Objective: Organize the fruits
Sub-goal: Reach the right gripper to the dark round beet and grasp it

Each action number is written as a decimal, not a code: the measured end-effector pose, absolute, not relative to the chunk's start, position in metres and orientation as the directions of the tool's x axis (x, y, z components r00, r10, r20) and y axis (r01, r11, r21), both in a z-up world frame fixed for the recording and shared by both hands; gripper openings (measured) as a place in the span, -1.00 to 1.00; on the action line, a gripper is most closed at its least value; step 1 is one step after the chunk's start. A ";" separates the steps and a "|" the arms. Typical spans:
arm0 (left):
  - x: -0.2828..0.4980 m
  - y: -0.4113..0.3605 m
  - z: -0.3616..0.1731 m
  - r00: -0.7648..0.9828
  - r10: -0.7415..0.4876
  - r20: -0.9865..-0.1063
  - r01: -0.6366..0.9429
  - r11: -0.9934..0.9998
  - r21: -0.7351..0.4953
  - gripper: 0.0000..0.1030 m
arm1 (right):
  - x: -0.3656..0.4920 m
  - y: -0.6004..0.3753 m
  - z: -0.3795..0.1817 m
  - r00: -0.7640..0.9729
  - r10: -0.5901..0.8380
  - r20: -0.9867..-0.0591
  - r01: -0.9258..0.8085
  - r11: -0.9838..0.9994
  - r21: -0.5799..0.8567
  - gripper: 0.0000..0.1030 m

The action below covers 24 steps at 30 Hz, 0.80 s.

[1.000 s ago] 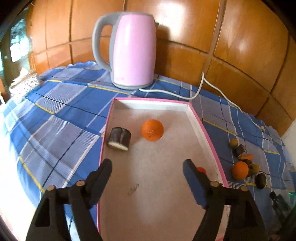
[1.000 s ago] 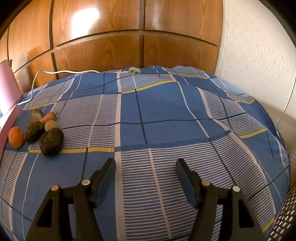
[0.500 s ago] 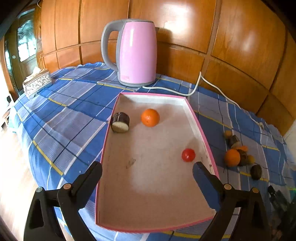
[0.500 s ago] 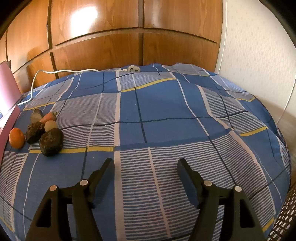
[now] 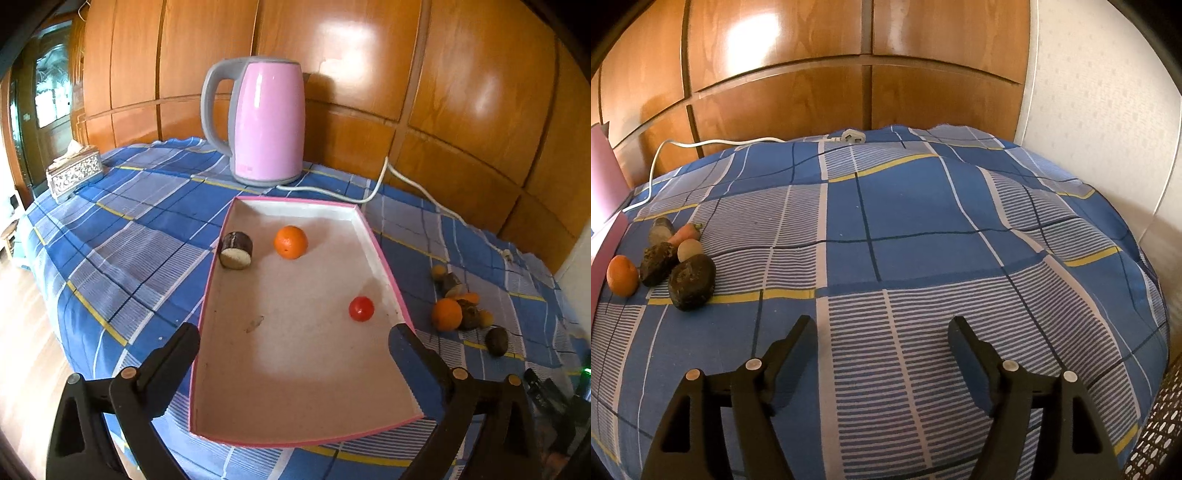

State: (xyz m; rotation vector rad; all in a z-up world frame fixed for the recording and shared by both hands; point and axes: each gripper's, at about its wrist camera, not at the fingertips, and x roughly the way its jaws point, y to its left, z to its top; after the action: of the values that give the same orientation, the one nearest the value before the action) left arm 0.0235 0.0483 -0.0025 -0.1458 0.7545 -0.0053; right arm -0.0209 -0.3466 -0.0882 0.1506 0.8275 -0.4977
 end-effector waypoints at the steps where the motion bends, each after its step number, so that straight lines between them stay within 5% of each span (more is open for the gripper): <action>1: 0.022 0.048 -0.002 0.739 -0.073 -0.670 -0.031 0.989 -0.142 0.99 | -0.021 -0.346 -0.088 0.568 -0.365 -0.738 0.480 0.875 -0.064 0.46; 13: 0.012 0.035 0.001 0.755 -0.264 -0.600 0.142 0.960 -0.243 0.99 | -0.019 -0.342 -0.078 0.521 -0.277 -0.807 0.454 0.891 -0.013 0.46; 24: 0.001 0.023 0.003 0.750 -0.257 -0.609 0.209 0.966 -0.152 0.99 | 0.000 -0.290 -0.062 0.581 -0.112 -0.806 0.238 0.971 0.037 0.46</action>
State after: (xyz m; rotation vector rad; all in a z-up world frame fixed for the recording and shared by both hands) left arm 0.0011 0.0233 0.0030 -0.0756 0.6760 -0.2548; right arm -0.0003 -0.2903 -0.0617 0.1467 0.9292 -0.2049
